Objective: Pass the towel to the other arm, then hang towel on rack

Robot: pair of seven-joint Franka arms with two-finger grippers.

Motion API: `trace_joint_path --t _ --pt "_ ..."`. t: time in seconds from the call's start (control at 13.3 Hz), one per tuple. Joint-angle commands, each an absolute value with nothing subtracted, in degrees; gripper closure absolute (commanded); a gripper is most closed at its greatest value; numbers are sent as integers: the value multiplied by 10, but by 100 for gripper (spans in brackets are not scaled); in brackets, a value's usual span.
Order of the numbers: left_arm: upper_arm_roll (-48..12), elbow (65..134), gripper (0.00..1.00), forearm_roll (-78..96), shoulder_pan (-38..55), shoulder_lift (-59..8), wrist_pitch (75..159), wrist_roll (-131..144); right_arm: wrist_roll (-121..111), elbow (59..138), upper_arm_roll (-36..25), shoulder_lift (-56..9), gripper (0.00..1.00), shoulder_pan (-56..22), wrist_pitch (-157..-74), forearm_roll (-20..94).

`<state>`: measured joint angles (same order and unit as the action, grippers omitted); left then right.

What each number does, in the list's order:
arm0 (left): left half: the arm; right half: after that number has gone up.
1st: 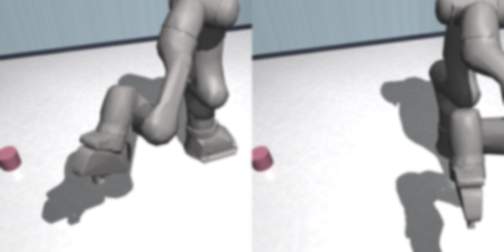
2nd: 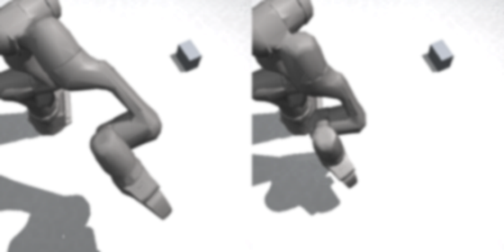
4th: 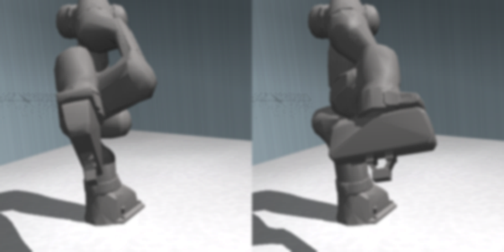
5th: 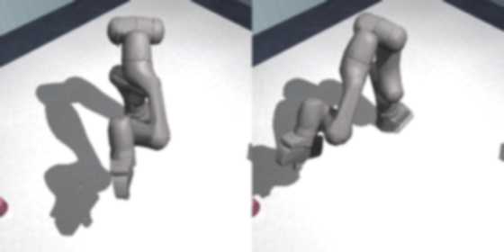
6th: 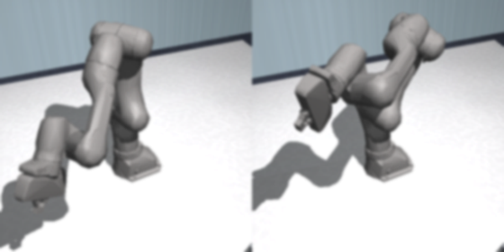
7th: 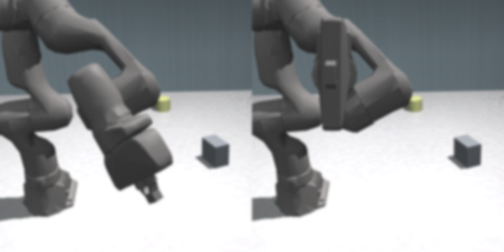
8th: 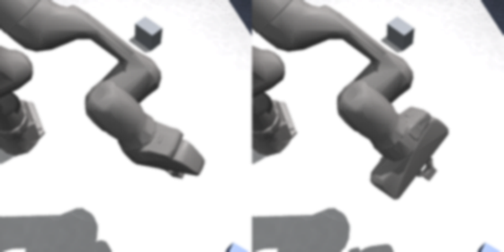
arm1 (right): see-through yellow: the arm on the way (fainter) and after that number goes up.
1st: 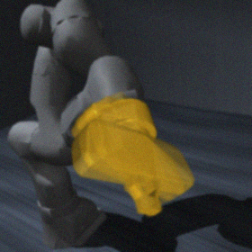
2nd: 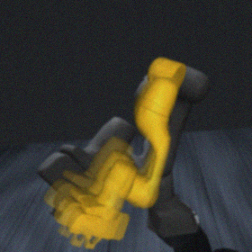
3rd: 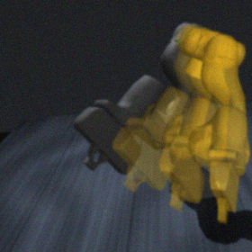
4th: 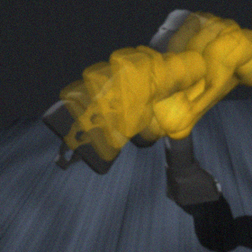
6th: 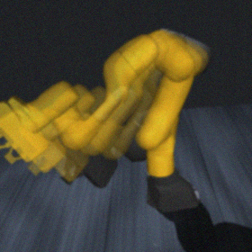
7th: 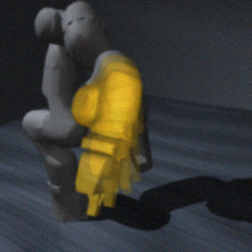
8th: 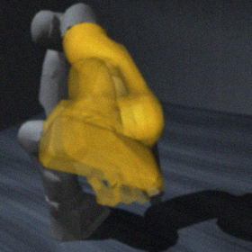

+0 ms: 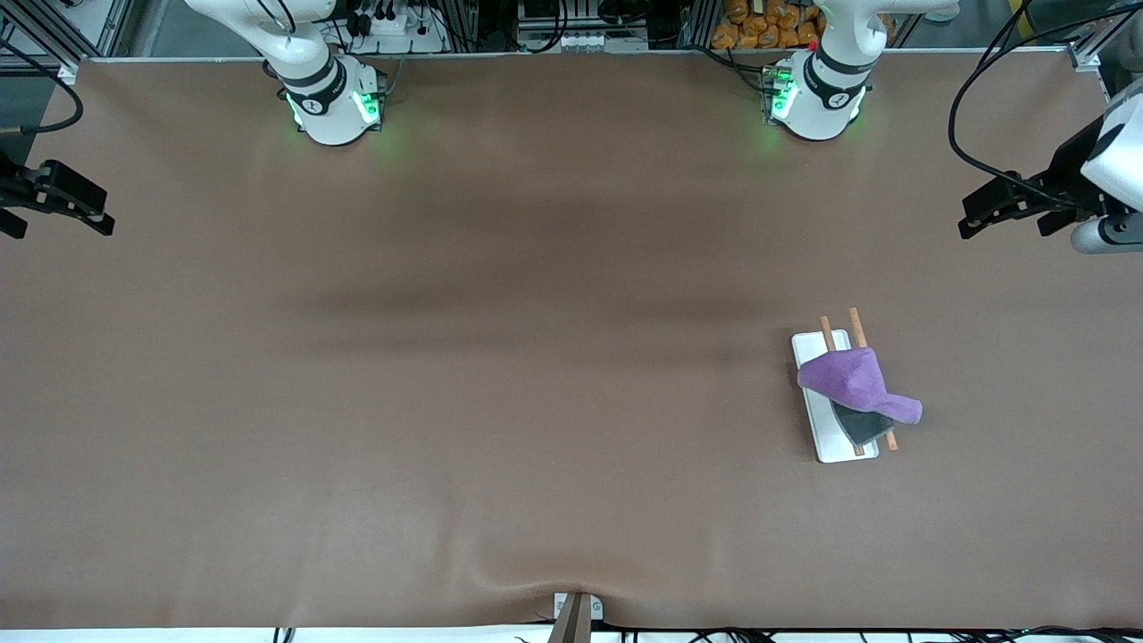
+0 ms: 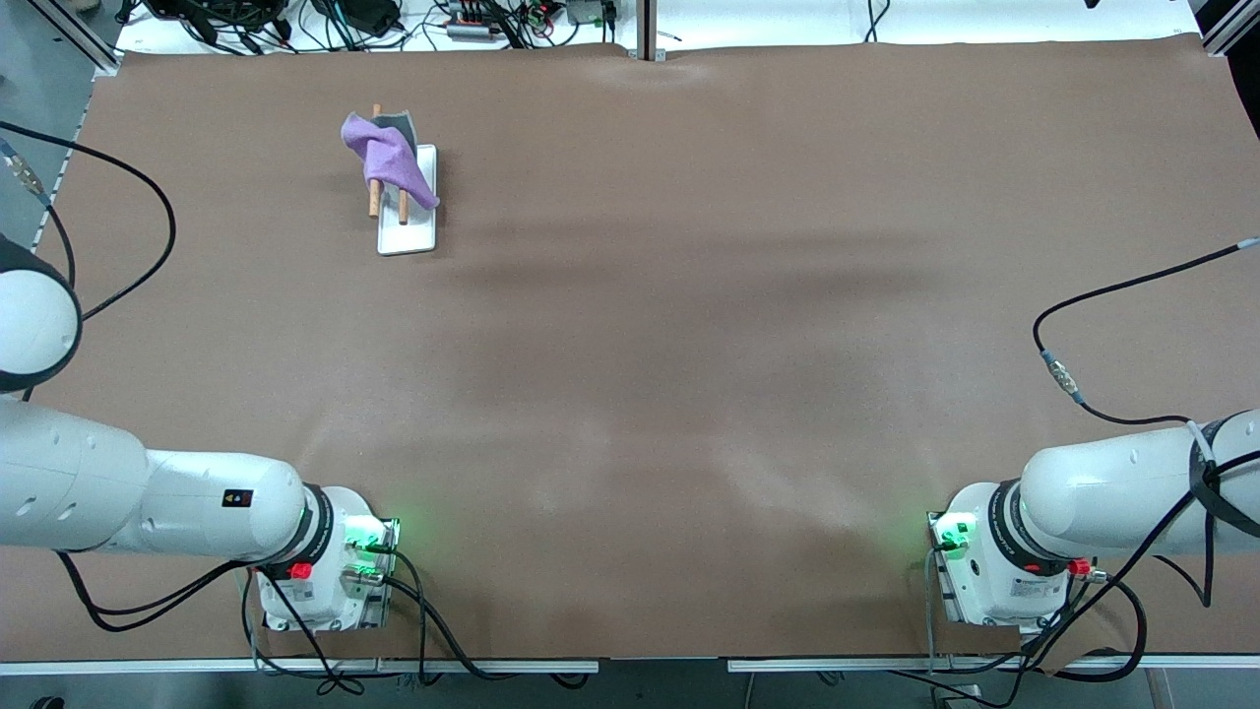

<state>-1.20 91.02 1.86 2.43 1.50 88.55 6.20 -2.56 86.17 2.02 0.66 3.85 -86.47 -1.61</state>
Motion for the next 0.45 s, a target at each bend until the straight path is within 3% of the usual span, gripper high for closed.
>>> trace_joint_path --t 0.0,0.38 --pt "12 924 0 12 41 32 892 65 5 870 22 9 0 35 -867 -2" --pt "18 908 0 -20 47 27 874 57 18 870 22 4 0 39 -863 19"
